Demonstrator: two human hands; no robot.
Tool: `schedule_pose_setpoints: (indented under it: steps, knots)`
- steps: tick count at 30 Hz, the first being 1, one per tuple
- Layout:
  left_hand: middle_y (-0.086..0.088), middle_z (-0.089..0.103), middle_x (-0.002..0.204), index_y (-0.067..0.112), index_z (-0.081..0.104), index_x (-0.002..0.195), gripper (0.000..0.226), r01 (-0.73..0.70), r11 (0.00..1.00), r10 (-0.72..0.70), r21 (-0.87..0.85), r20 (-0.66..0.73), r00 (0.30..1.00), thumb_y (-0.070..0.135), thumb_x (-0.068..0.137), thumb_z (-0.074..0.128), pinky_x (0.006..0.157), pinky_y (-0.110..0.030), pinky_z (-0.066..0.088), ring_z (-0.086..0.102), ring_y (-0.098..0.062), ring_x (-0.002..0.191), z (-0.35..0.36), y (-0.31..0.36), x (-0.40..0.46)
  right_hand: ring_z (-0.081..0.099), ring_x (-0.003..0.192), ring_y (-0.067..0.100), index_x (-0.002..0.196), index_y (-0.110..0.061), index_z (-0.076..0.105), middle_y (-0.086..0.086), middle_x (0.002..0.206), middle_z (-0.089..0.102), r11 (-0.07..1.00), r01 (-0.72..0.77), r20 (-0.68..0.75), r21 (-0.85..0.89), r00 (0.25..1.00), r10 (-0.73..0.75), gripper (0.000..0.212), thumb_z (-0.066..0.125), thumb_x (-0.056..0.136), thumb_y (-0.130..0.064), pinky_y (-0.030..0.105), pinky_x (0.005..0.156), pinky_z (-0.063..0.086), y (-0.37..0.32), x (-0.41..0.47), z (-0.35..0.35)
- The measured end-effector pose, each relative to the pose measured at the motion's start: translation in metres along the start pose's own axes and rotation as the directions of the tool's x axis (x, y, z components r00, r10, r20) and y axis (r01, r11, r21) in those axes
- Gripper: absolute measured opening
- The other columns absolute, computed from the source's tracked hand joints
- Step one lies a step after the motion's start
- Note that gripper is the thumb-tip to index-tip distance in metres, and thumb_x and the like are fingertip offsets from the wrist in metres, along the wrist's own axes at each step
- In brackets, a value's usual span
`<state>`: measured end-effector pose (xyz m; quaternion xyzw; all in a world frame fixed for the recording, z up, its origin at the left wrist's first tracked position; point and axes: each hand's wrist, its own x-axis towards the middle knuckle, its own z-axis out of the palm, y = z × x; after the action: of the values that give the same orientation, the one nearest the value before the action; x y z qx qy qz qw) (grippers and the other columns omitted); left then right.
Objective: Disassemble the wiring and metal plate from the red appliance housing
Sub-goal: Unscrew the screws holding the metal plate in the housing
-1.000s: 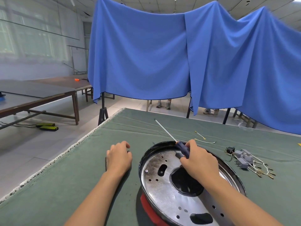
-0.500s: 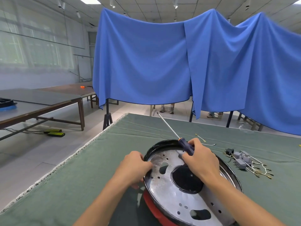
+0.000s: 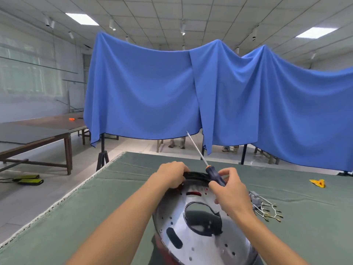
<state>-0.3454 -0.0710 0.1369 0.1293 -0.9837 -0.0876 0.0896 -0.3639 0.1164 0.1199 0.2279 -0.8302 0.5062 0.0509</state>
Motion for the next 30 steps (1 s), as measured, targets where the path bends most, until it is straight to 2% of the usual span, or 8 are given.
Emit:
schedule_pose_setpoints:
  steps: [6,10,14,17,20,24,28,30]
  knots:
    - [-0.007,0.06,0.122,0.023,0.054,0.118,0.027,-0.017,1.0,0.017,0.019,-0.006,1.0,0.024,0.092,0.046,0.086,-0.037,0.043,0.054,-0.031,0.111,0.053,0.025,0.013,0.064,0.054,0.019,0.103,-0.049,0.047,-0.001,0.079,0.064,0.995,0.031,0.098,0.098,0.994,-0.041,0.038,0.048,0.09,-0.013,0.038,0.055,0.054,0.034,0.002,0.001]
    - [-0.008,0.053,0.123,0.016,0.047,0.122,0.032,0.092,0.995,-0.091,0.027,-0.022,0.996,0.024,0.091,0.047,0.089,-0.039,0.041,0.049,-0.029,0.117,0.059,0.026,-0.004,0.067,0.059,0.022,0.084,-0.025,0.069,0.008,0.09,0.064,0.943,-0.002,0.106,0.333,0.994,-0.035,0.032,0.044,0.096,-0.007,0.034,0.05,0.054,0.031,0.007,0.006]
    - [-0.012,0.052,0.121,0.011,0.041,0.117,0.028,0.226,0.967,-0.226,0.115,-0.011,0.974,0.013,0.089,0.044,0.077,-0.035,0.038,0.053,-0.033,0.112,0.057,0.021,-0.03,0.071,0.079,0.03,0.1,-0.018,0.07,0.02,0.101,0.066,0.82,-0.044,0.146,0.571,0.988,-0.049,0.03,0.041,0.094,-0.025,0.034,0.061,0.058,0.002,0.016,0.005]
    - [-0.009,0.054,0.12,0.013,0.043,0.117,0.027,0.216,0.968,-0.211,0.127,-0.055,0.976,0.011,0.09,0.045,0.075,-0.034,0.038,0.055,-0.031,0.109,0.056,0.015,-0.045,0.07,0.089,0.03,0.115,-0.017,0.063,0.019,0.102,0.069,0.788,0.005,0.236,0.615,0.953,-0.19,0.051,0.035,0.075,-0.027,0.038,0.072,0.057,-0.02,0.019,0.0]
    - [-0.002,0.063,0.113,0.029,0.054,0.119,0.031,0.201,0.978,-0.194,0.048,-0.121,0.974,0.017,0.091,0.047,0.069,-0.031,0.038,0.059,-0.028,0.103,0.05,0.008,-0.051,0.07,0.091,0.023,0.112,-0.025,0.058,0.007,0.092,0.074,0.86,0.176,0.25,0.48,0.912,-0.326,0.041,0.052,0.072,-0.018,0.037,0.08,0.055,-0.037,0.016,-0.003]
    - [0.002,0.066,0.114,0.046,0.055,0.124,0.038,0.184,0.983,-0.184,-0.005,-0.116,0.976,0.028,0.091,0.054,0.074,-0.03,0.043,0.059,-0.025,0.106,0.045,-0.003,-0.052,0.064,0.053,0.006,0.08,-0.036,0.054,-0.011,0.054,0.065,0.857,0.495,0.003,0.144,0.866,-0.501,0.025,0.075,0.079,-0.022,0.013,0.062,0.044,-0.047,0.01,-0.007]
    - [0.0,0.068,0.109,0.033,0.066,0.111,0.028,0.167,0.985,-0.163,0.03,-0.124,0.979,0.023,0.087,0.055,0.073,-0.029,0.044,0.061,-0.027,0.101,0.044,-0.004,-0.052,0.056,0.044,0.018,0.068,-0.038,0.039,-0.006,0.046,0.057,0.748,0.632,-0.193,-0.203,0.723,-0.664,0.037,0.073,0.08,-0.034,0.029,0.055,0.046,-0.054,0.009,-0.012]
    - [-0.002,0.069,0.104,0.035,0.067,0.095,0.024,0.137,0.99,-0.131,0.044,-0.102,0.986,0.017,0.085,0.053,0.073,-0.03,0.046,0.06,-0.028,0.092,0.043,-0.006,-0.052,0.054,0.043,0.022,0.07,-0.028,0.046,-0.002,0.045,0.056,0.737,0.612,-0.234,-0.285,0.701,-0.673,0.029,0.071,0.08,-0.037,0.033,0.051,0.046,-0.06,0.009,-0.014]
